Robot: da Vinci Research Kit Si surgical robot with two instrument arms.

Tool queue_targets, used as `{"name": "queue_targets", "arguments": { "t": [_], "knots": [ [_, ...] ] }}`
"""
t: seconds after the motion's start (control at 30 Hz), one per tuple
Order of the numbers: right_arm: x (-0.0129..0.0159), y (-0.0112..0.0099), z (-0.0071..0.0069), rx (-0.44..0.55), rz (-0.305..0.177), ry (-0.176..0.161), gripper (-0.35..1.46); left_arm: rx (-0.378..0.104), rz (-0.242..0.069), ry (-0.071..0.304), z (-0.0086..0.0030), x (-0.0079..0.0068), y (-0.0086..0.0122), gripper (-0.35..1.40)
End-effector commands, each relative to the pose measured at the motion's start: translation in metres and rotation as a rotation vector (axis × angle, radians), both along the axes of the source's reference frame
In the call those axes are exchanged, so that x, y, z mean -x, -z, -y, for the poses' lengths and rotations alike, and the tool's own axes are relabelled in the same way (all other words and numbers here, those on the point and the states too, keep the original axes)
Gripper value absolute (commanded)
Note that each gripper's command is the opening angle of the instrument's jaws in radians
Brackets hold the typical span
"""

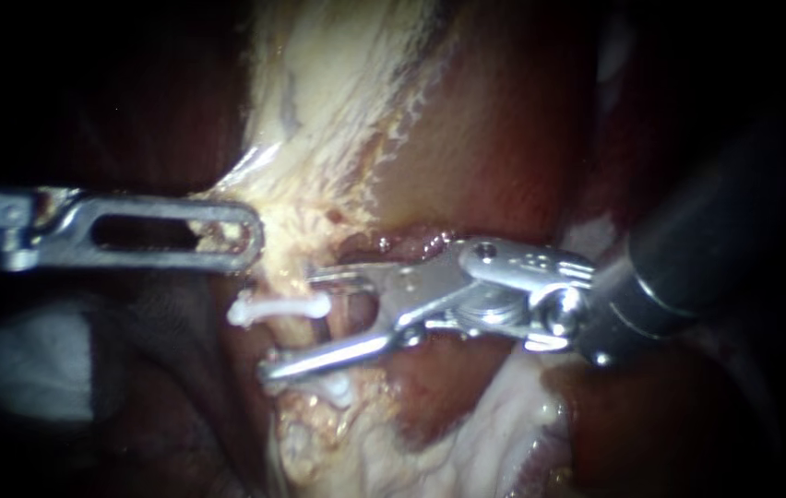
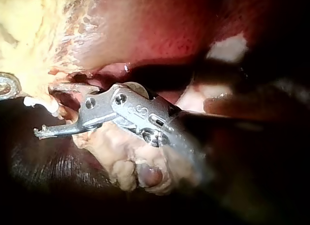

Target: Going back third clip left tube

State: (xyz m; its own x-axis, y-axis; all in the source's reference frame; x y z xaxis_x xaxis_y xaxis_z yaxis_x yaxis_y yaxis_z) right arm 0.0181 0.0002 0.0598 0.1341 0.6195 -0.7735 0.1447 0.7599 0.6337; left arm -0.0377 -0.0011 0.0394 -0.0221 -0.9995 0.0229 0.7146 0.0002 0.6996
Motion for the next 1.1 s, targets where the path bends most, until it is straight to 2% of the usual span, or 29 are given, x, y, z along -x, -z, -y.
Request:
{"name": "queue_targets", "arguments": {
  "t": [0.03, 0.17, 0.3, 0.5, 0.7, 1.0, 1.1],
  "knots": [
    [0.0007, 0.0002, 0.0001, 0.016, -0.005, 0.003, 0.60, 0.001, -0.001, 0.000, 0.0000, 0.0000, -0.0001, -0.35],
    [0.0041, 0.0007, 0.0002, 0.071, -0.016, 0.008, 0.60, 0.001, 0.000, 0.000, -0.0001, -0.0001, -0.0003, -0.35],
    [0.0072, 0.0016, 0.0002, 0.123, -0.008, 0.011, 0.60, 0.003, -0.002, 0.001, -0.0002, -0.0002, -0.0004, -0.35],
    [0.0112, 0.0041, -0.0008, 0.184, -0.005, 0.024, 0.60, 0.004, -0.004, 0.003, -0.0003, -0.0003, -0.0007, -0.35],
    [0.0134, 0.0063, -0.0007, 0.224, -0.017, 0.036, 0.60, 0.006, -0.005, 0.003, -0.0003, -0.0002, -0.0012, -0.35],
    [0.0155, 0.0070, -0.0016, 0.289, -0.019, 0.008, 0.60, 0.021, -0.008, 0.006, 0.0009, 0.0012, -0.0044, -0.35],
    [0.0159, 0.0071, -0.0017, 0.289, -0.018, 0.009, 0.60, 0.022, -0.004, 0.003, 0.0012, 0.0018, -0.0055, -0.35]
  ]
}}
